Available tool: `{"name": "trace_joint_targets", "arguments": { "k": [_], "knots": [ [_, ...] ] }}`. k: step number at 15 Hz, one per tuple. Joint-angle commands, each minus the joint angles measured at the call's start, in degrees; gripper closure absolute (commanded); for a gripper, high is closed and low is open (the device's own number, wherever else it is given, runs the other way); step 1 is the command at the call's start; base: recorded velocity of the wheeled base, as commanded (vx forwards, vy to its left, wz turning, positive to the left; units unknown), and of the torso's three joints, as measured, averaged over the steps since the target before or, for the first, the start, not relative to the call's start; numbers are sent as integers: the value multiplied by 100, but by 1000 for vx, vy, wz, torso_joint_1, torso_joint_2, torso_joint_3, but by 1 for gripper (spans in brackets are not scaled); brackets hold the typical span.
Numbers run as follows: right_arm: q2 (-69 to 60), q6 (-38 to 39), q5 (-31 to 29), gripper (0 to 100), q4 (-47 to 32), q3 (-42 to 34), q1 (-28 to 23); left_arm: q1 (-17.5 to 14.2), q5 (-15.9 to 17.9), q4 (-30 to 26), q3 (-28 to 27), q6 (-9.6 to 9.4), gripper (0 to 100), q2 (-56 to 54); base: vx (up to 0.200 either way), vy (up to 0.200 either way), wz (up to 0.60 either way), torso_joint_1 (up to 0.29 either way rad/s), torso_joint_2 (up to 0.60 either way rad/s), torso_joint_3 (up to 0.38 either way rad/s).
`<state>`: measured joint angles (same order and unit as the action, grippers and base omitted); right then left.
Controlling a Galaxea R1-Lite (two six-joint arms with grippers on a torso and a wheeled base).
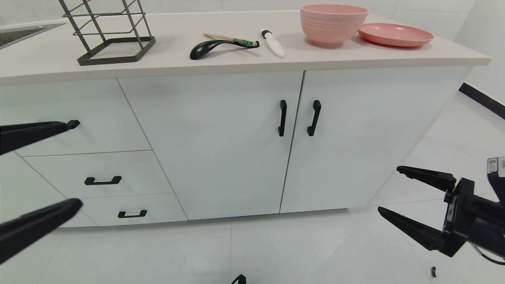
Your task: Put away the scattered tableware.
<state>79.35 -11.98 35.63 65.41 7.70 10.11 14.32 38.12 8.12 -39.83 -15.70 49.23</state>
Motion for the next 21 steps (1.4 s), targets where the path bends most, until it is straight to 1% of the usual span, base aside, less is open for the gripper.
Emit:
{"name": "trace_joint_targets", "arguments": {
  "k": [1, 2, 3, 4, 5, 6, 8, 9, 10, 11, 12, 13, 14, 15, 16, 17, 18, 19, 21],
  "knots": [
    [125, 3, 23, 0, 165, 21, 0, 1081, -112, 32, 80, -557, 0, 1221, 0, 0, 0, 0, 0, 0],
    [265, -6, 84, 0, 332, 12, -17, 1371, -226, 137, 98, -627, 0, 1450, 0, 0, 0, 0, 0, 0],
    [415, -32, 286, 0, 516, 21, -123, 1547, -455, 383, 98, -627, 0, 1599, 0, 0, 0, 0, 0, 0],
    [564, -50, 488, 0, 701, 47, -176, 1609, -648, 744, 98, -592, 0, 1696, 0, 0, 0, 0, 0, 0],
    [678, -59, 576, 0, 789, 100, -167, 1609, -674, 981, 89, -513, 0, 1731, 0, 0, 0, 0, 0, 0],
    [740, -67, 620, 0, 815, 161, -158, 1609, -674, 1104, 89, -372, 0, 1854, 0, 0, 0, 0, 0, 0],
    [810, -102, 629, 0, 815, 346, -158, 1626, -674, 1139, 98, 23, 0, 2021, 0, 0, 0, 0, 0, 0],
    [872, -102, 664, 0, 824, 416, -149, 1644, -674, 1148, 107, 155, 0, 2109, 0, 0, 0, 0, 0, 0],
    [1056, -111, 840, 0, 912, 557, -158, 1749, -648, 1201, 115, 217, 0, 2276, 0, 0, 0, 0, 0, 0],
    [1144, -111, 893, 0, 982, 592, -158, 1811, -648, 1289, 124, 208, 0, 2372, 0, 0, 0, 0, 0, 0],
    [1408, -102, 981, 0, 1167, 706, -149, 1864, -666, 1711, 168, 208, 0, 2601, 0, 0, 0, 0, 0, 0],
    [1540, -102, 1069, 0, 1193, 847, -149, 1872, -683, 2045, 203, 199, 0, 2794, 0, 0, 0, 0, 0, 0],
    [1610, -111, 1121, 0, 1193, 952, -149, 1872, -683, 2247, 195, 199, 0, 2935, 0, 0, 0, 0, 0, 0],
    [1707, -111, 1192, 0, 1193, 1128, -149, 1890, -648, 2405, 177, 252, 0, 3163, 0, 0, 0, 0, 0, 0],
    [1777, -111, 1236, 0, 1193, 1233, -149, 1978, -648, 2431, 186, 322, 0, 3313, 0, 0, 0, 0, 0, 0],
    [1979, -111, 1253, 0, 1202, 1418, -158, 2224, -648, 2493, 177, 603, 0, 3620, 0, 0, 0, 0, 0, 0],
    [2067, -111, 1253, 0, 1210, 1471, -158, 2312, -648, 2607, 142, 700, 0, 3743, 0, 0, 0, 0, 0, 0],
    [2093, -111, 1262, 0, 1210, 1506, -149, 2382, -657, 2827, 89, 709, 0, 3893, 0, 0, 0, 0, 0, 0],
    [2102, -111, 1262, 0, 1210, 1532, -158, 2391, -718, 3293, 63, 709, 0, 4095, 0, 0, 0, 0, 0, 0]
  ]
}}
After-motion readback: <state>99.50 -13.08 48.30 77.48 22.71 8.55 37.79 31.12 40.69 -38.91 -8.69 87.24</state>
